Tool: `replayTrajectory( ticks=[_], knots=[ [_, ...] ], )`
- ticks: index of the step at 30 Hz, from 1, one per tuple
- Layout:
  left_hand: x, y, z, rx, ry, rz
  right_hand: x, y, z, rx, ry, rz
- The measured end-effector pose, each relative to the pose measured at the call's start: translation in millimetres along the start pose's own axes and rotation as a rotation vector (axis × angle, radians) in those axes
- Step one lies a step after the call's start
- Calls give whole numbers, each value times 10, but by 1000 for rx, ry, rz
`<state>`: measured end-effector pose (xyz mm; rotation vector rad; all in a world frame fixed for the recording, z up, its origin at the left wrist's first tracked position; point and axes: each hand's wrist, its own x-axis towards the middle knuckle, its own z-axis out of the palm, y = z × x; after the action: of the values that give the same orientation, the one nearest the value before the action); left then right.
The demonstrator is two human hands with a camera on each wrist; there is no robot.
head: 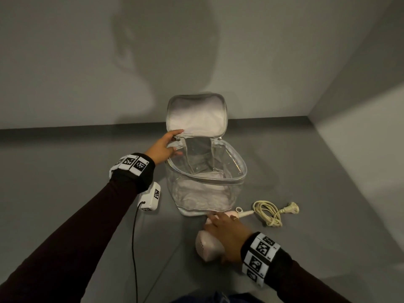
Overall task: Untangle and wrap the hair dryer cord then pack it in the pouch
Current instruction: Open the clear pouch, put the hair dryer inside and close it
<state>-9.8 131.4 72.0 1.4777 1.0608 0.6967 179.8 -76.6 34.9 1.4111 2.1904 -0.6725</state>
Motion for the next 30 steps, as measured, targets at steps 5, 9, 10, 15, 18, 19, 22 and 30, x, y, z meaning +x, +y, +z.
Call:
replayTrajectory(
  ticks=[5, 9, 10, 15, 18, 19, 22, 30],
  knots=[
    [-16, 42, 35, 11, 18, -33, -621, 335, -237, 200, 331, 6],
    [-8, 31, 91, 52, 35, -46, -1246, 599, -669, 447, 670, 44],
    [-5, 24, 106, 58, 32, -50, -1390, 629, -810, 528, 749, 52],
    [-5, 43, 153, 83, 2, -25, -1847, 704, -1521, 749, 1125, -21],
    [-20, 44, 178, 83, 1, -9, -1918, 747, -1933, 898, 1296, -119],
    [-26, 41, 188, 78, 3, 0, -1910, 758, -2055, 959, 1331, -169],
    [-51, 46, 207, 103, 7, 13, -1830, 687, -2342, 1134, 1387, -296],
    [-113, 99, 236, 262, -58, 46, -1109, 432, -2283, 1317, 1283, -308]
  ],
)
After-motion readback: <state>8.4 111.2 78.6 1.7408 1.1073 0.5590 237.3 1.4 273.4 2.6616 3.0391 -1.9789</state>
